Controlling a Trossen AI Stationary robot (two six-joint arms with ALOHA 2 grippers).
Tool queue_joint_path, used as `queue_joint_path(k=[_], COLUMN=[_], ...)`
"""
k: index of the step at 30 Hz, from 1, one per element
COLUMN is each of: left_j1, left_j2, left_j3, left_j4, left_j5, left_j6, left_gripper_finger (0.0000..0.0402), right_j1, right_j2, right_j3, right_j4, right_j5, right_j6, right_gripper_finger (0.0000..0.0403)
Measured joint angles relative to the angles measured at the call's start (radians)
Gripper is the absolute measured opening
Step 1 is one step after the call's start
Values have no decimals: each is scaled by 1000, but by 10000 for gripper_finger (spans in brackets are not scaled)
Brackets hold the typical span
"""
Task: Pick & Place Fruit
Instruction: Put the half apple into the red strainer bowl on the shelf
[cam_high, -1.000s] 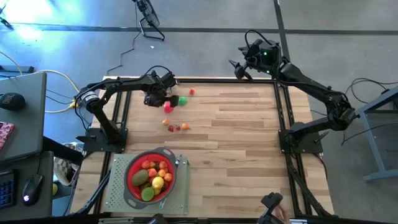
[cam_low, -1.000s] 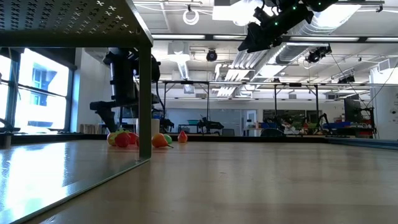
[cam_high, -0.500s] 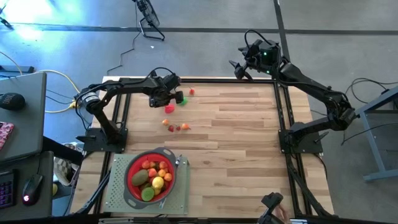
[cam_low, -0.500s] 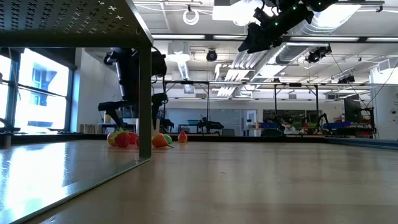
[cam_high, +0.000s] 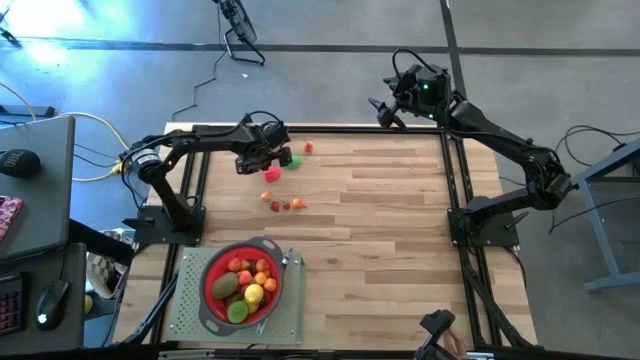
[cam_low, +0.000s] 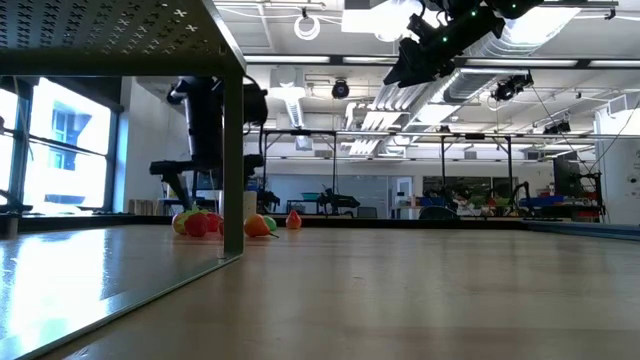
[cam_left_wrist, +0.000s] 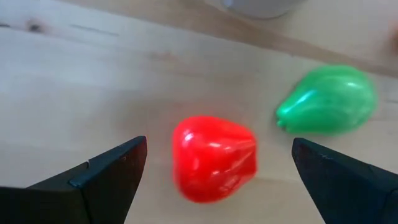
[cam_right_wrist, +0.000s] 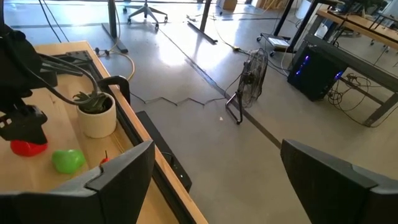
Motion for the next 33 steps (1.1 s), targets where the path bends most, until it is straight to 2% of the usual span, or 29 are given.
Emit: queue_joint_path(k=[11, 17, 25, 33], left_j1=[-30, -62, -78, -77], left_j2=[0, 0, 2, 80], left_j3=[0, 0, 0, -2], left_j4=[-23, -31, -32, 10], left_j5=[-12, -94, -116, 5], left_j6=[-27, -66, -75, -79], left_gripper_finger=[391, 391, 391, 391], right_j1=[0, 0, 0, 0], right_j2=[0, 0, 0, 0], right_j3=[0, 0, 0, 0], right_j4=[-1, -1, -1, -1], right_j5=[0, 0, 0, 0], right_j6=[0, 0, 0, 0], right_gripper_finger=[341, 341, 341, 341])
